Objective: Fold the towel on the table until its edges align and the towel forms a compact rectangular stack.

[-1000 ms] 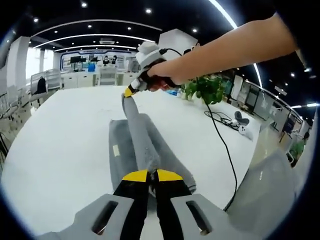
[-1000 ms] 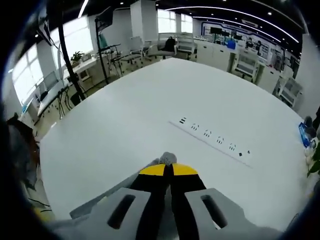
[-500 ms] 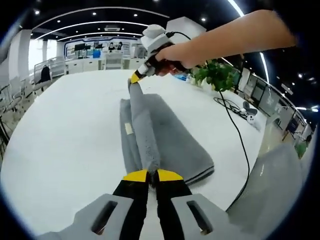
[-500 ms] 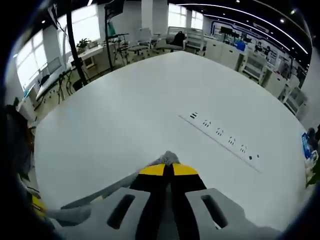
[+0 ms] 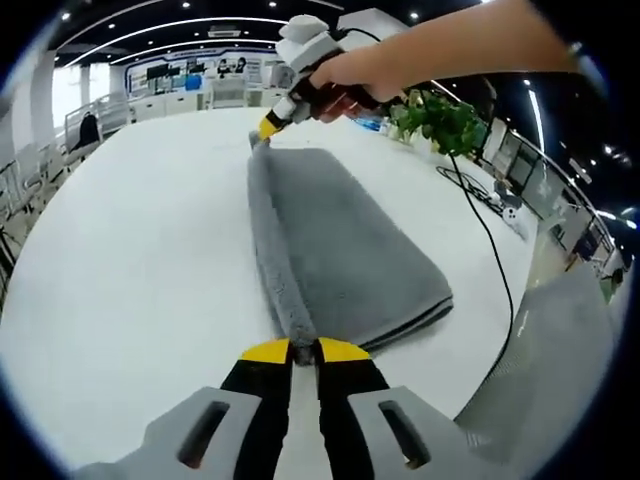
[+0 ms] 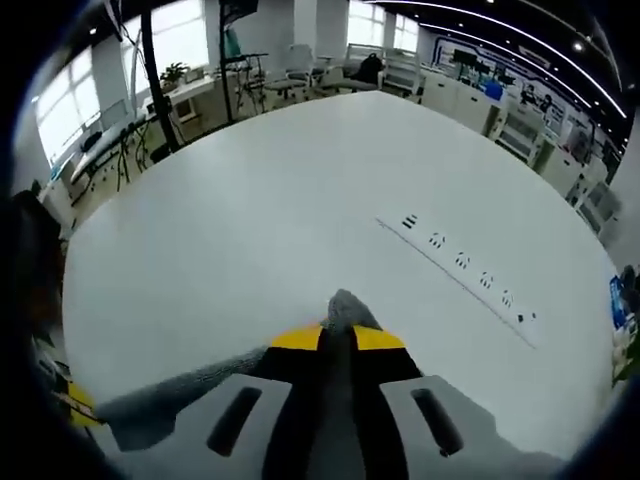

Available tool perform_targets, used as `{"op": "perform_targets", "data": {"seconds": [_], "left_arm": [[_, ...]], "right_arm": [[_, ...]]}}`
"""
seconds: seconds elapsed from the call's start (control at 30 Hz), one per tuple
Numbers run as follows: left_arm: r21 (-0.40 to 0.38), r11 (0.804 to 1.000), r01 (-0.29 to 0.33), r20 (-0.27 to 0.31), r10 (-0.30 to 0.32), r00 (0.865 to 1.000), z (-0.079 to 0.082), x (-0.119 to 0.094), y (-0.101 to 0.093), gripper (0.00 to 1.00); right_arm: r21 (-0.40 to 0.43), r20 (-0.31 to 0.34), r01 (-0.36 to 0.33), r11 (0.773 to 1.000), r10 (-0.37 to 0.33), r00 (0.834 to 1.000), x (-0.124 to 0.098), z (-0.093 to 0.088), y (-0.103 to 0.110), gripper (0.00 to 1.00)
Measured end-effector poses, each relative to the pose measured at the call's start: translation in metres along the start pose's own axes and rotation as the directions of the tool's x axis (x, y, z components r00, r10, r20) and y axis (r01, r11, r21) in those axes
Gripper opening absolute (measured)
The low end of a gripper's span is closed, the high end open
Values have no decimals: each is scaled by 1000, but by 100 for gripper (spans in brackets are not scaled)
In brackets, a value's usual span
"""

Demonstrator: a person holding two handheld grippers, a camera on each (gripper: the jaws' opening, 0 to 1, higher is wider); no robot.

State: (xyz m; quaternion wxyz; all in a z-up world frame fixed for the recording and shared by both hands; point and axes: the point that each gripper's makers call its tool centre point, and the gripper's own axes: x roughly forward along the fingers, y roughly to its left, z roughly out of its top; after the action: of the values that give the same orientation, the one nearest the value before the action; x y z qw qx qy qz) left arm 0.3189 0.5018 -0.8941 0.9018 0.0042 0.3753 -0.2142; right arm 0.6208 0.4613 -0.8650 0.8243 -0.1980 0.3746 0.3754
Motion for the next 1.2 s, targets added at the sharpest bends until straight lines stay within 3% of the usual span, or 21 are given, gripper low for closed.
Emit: {"op": "perform_targets", "data": {"seconds": [0.27,0.53,0.77,0.97,1.2], "left_arm": [[20,1000,-10,4,10,1000,3,-8,7,12],[15,999,-46,43,46,998,8,-14,23,16],[37,998,-48,48,46,998,12,-18,19,17],[54,997,-50,63,46,997,20,-19,13,18],[93,994,-60,72,53,996,27,-17,17,22]], "right_arm": [[53,29,-28,998,27,999,-11,1,-2,18],[54,24,-40,998,38,999,-25,-16,-9,26],[76,25,-44,996,42,999,-48,-37,-9,30],[86,45,-56,995,52,998,-56,-37,-5,32],[76,79,-60,995,54,995,-74,-40,6,42]]}}
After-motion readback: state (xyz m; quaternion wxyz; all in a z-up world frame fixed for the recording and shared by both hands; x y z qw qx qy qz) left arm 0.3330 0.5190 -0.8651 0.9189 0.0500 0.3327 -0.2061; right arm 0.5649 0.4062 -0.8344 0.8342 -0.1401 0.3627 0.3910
